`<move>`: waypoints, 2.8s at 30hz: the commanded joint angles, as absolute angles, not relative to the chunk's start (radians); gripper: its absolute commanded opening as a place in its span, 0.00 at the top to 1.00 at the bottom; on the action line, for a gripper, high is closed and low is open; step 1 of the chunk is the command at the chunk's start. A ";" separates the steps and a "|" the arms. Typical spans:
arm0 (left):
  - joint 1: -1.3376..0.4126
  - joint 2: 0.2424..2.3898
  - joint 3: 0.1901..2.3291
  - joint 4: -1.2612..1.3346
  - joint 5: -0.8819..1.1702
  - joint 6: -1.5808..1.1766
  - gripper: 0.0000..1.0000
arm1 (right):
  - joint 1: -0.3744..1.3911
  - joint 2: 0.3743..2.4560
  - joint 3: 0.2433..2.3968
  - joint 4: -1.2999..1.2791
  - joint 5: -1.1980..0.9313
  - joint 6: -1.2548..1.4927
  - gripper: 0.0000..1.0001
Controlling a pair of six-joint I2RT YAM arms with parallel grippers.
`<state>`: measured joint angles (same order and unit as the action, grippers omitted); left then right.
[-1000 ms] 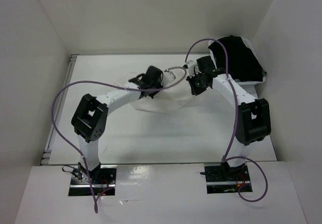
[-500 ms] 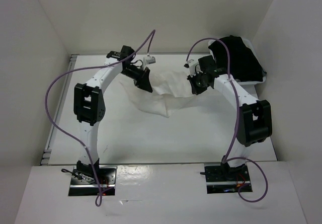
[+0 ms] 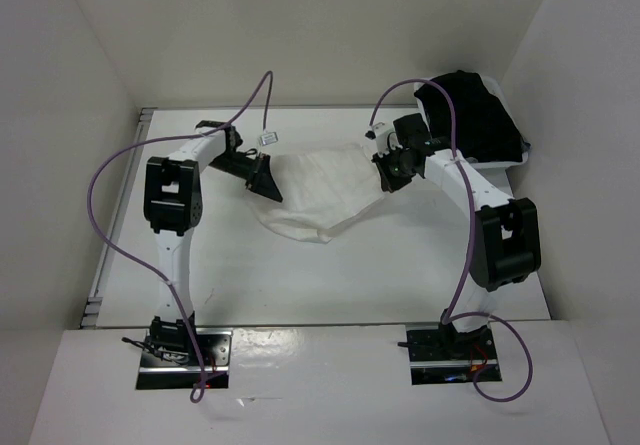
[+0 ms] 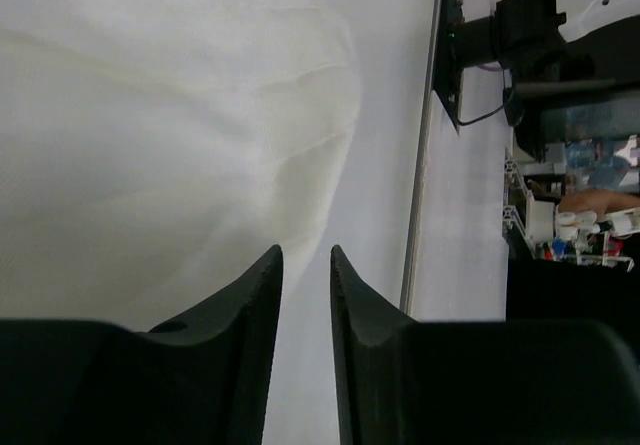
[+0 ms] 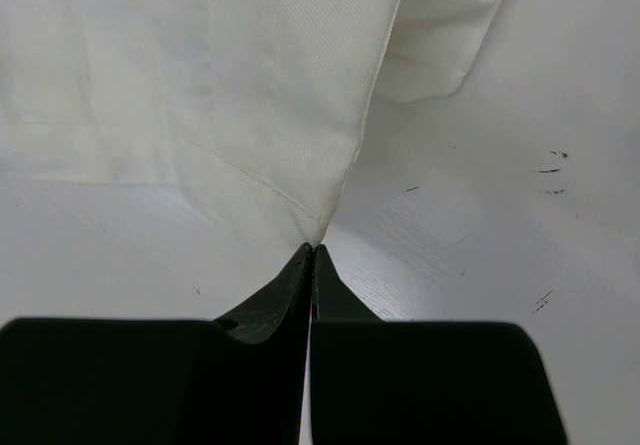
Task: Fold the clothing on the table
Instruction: Flatten the skirt out
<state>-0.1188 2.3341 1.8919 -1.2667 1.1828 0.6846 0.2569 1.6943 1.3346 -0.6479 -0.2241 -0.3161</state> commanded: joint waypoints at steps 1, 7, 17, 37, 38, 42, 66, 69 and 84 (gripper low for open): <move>-0.069 2.364 1.849 -1.299 1.270 0.758 0.66 | 0.249 1.649 1.325 -0.641 -0.232 -0.330 1.00; -0.069 2.313 1.805 -1.289 1.209 0.749 0.43 | 0.249 1.649 1.327 -0.641 -0.242 -0.330 1.00; -0.402 1.643 1.407 -0.595 0.314 0.215 0.10 | 0.249 1.608 1.309 -0.632 -0.251 -0.330 1.00; -0.859 1.690 1.229 -0.308 -0.549 0.106 0.09 | 0.239 1.536 1.259 -0.623 -0.252 -0.321 1.00; -0.859 1.700 1.229 -0.317 -0.549 0.074 0.09 | 0.230 1.536 1.259 -0.623 -0.261 -0.321 1.00; -0.916 1.732 1.281 -0.362 -0.549 -0.021 0.09 | 0.230 1.536 1.259 -0.623 -0.261 -0.321 1.00; -1.055 1.989 1.347 -0.319 -0.853 -0.150 0.05 | 0.221 1.537 1.241 -0.604 -0.261 -0.321 1.00; -1.055 1.999 1.347 -0.301 -0.871 -0.150 0.05 | 0.221 1.537 1.241 -0.604 -0.261 -0.321 1.00; -1.055 2.063 1.338 -0.160 -0.948 -0.019 0.05 | 0.221 1.519 1.232 -0.604 -0.270 -0.311 1.00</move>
